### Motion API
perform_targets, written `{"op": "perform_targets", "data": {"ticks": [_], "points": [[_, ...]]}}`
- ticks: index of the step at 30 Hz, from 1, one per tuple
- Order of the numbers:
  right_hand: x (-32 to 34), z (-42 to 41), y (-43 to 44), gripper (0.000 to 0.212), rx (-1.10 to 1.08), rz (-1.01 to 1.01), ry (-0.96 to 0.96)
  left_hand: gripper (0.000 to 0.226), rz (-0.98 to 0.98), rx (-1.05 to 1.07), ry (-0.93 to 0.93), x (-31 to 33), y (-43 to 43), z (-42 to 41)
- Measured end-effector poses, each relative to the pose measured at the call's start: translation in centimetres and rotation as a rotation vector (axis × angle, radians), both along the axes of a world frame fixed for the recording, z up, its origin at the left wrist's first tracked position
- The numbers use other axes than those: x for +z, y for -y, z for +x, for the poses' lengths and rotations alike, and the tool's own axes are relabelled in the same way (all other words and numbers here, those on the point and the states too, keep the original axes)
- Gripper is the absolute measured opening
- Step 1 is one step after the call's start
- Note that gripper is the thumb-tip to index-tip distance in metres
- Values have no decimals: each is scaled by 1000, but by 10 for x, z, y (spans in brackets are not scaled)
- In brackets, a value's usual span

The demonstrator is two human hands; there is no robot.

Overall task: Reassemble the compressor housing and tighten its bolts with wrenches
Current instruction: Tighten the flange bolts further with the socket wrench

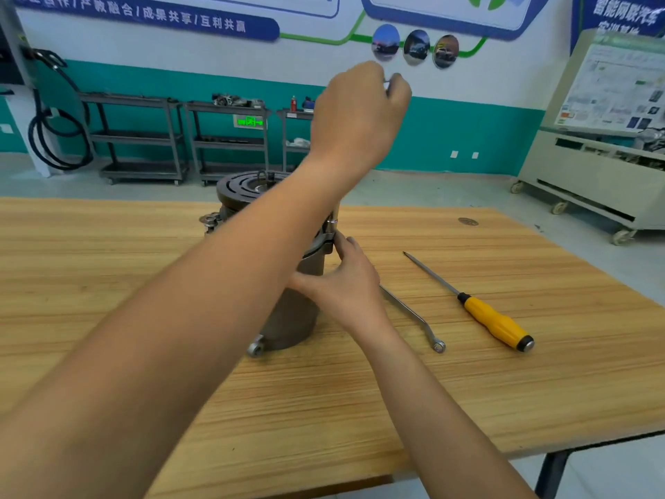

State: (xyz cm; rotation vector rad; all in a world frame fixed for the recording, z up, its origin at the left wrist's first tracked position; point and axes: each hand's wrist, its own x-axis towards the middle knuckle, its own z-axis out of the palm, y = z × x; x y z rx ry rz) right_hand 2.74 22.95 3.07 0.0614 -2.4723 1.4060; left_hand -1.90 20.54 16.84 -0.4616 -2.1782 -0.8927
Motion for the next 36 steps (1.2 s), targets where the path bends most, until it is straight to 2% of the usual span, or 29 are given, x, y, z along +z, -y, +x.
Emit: {"op": "perform_targets", "data": {"ticks": [2, 4, 6, 9, 11, 13, 15, 19, 20, 22, 25, 27, 31, 33, 35, 36], "points": [[0, -1, 1, 106, -3, -6, 8, 49, 197, -98, 5, -1, -2, -7], [-1, -2, 0, 109, 4, -25, 3, 49, 214, -162, 6, 1, -2, -8], [-2, -3, -2, 112, 11, -38, -5, 46, 209, -338, 73, 3, 2, -10], [-3, -3, -2, 108, 13, -42, -10, 44, 205, -771, 387, 9, 24, -12], [-2, -2, -2, 105, 13, -45, -8, 40, 241, -909, 581, 12, 40, -18], [-3, -3, -2, 103, 14, -54, -5, 41, 309, -924, 646, 13, 47, -23], [-3, -2, -1, 104, 18, -60, 2, 42, 283, -827, 591, 11, 43, -17], [-2, -1, 0, 106, 30, -84, 8, 32, -176, -284, 234, 15, 26, 7], [-1, 0, 1, 108, 29, -84, 10, 30, -191, -192, 183, 14, 22, 9], [1, 1, 3, 109, 26, -82, 7, 29, -25, -141, 148, 5, 14, 13], [2, 3, 3, 100, 32, -99, -7, 43, 446, -281, 96, -8, 1, 16], [0, 4, 3, 96, 26, -111, -5, 50, 595, -352, 85, -10, -2, 11], [1, 3, 4, 109, 3, -110, -15, 46, 616, -475, 130, -7, 7, 6], [-1, 2, 3, 98, -4, -126, -2, 38, 594, -668, 271, -4, 20, 0], [-1, 0, 0, 76, 0, -125, -7, 32, 493, -891, 509, 1, 31, -5], [-1, -1, -1, 73, -1, -112, -8, 29, 438, -970, 591, 4, 33, -7]]}}
